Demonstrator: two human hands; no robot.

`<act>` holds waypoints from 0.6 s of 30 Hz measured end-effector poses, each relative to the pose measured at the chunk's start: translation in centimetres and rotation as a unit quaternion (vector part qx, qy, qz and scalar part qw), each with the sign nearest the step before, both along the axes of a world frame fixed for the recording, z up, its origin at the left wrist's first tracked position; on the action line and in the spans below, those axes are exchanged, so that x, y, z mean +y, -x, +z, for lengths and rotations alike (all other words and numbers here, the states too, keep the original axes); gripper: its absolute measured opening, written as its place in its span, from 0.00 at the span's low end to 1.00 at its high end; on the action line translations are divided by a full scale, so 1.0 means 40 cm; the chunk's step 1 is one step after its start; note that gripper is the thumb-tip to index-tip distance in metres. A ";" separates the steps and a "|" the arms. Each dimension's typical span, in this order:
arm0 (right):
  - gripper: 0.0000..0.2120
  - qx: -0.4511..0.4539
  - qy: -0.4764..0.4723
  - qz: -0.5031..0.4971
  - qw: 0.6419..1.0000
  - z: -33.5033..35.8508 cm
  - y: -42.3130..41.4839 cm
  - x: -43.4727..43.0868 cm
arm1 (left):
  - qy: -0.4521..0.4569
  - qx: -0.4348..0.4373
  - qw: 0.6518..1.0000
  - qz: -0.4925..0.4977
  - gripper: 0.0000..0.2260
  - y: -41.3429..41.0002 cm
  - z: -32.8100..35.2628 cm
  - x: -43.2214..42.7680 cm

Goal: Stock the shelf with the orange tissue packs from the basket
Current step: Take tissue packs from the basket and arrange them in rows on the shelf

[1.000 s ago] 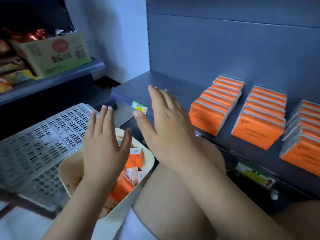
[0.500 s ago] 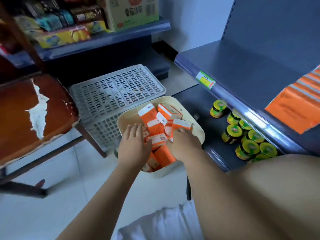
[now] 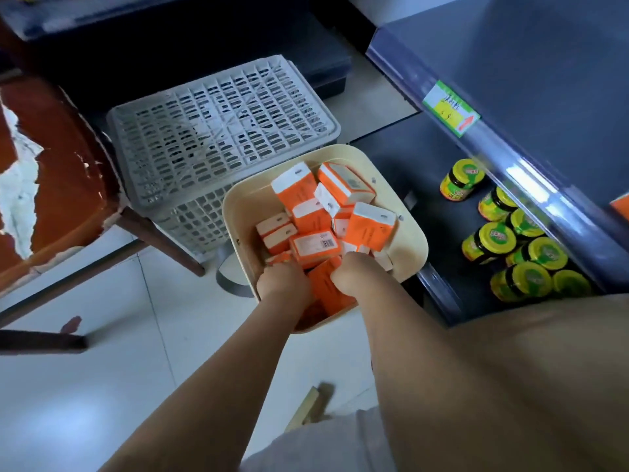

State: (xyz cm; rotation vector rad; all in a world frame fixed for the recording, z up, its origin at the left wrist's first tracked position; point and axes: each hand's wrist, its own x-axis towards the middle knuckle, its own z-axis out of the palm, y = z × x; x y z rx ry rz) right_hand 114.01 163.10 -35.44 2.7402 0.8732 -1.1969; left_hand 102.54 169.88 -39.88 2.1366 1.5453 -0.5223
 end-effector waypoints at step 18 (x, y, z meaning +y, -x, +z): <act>0.07 0.058 -0.049 -0.081 0.994 -0.135 -0.035 0.024 | 0.063 -0.238 0.926 0.286 0.21 -0.005 -0.027 0.084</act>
